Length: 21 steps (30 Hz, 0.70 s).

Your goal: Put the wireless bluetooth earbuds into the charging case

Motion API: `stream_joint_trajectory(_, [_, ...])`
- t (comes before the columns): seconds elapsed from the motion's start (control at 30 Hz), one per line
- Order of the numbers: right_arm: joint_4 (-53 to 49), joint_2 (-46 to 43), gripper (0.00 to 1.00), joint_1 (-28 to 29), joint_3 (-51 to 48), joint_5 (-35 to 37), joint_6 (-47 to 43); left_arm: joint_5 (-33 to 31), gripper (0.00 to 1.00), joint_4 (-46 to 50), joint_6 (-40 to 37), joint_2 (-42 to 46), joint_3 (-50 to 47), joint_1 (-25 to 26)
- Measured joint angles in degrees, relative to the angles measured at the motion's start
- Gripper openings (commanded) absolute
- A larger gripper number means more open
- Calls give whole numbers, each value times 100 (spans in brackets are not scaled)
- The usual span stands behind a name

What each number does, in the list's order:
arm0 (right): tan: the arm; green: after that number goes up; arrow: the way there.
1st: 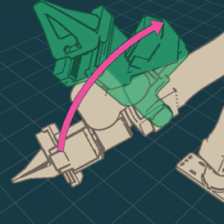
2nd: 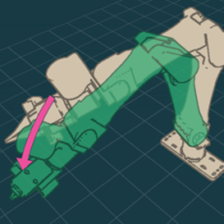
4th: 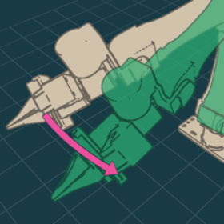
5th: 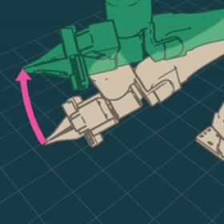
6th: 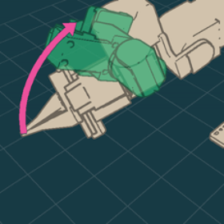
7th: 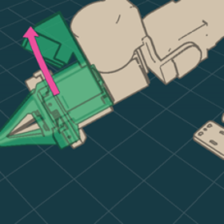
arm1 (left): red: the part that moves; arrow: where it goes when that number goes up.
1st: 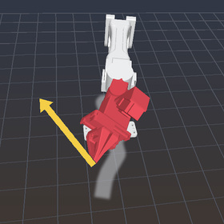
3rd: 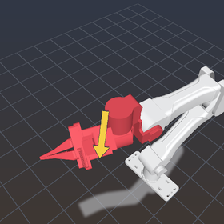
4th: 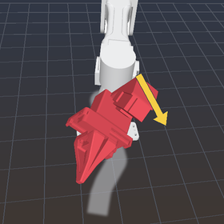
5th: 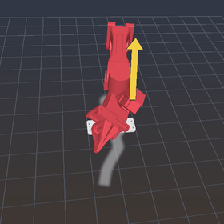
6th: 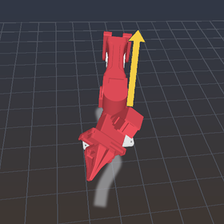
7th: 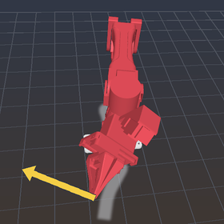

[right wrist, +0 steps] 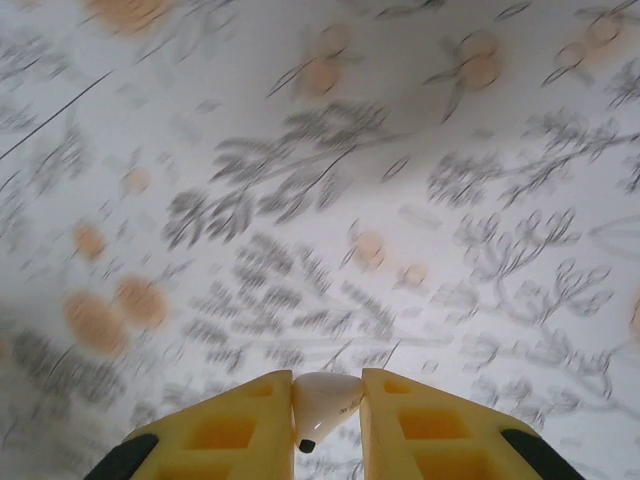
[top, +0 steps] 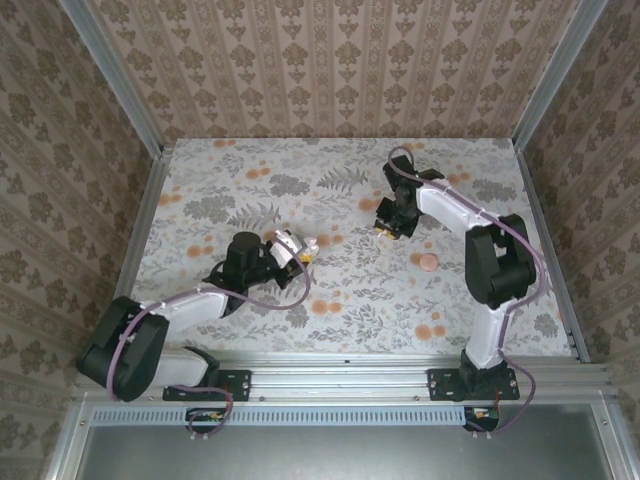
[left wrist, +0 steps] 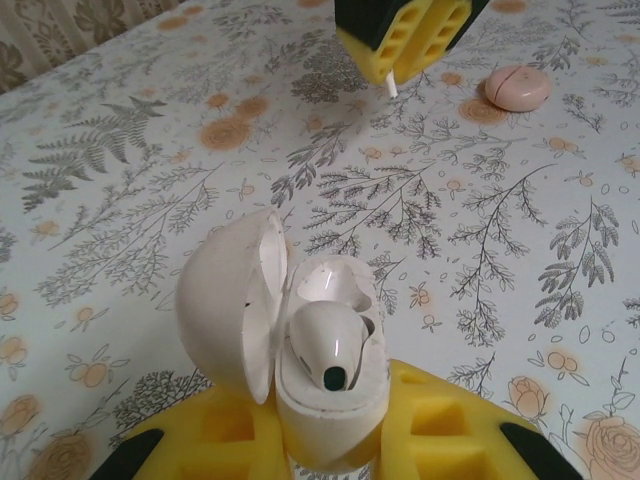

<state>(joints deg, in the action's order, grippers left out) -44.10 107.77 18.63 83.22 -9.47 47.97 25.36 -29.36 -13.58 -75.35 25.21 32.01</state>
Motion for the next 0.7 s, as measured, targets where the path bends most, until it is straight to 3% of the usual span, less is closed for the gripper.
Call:
stream_joint_trajectory(0.33, [977,-1456,22,531,-1147,-11,-223,94,4,-376,358,-780,610,155])
stream_joint_trajectory(0.7, [2031,-2479,22,962,-1716,9,-848,101,4,-481,570,-1045,929,361])
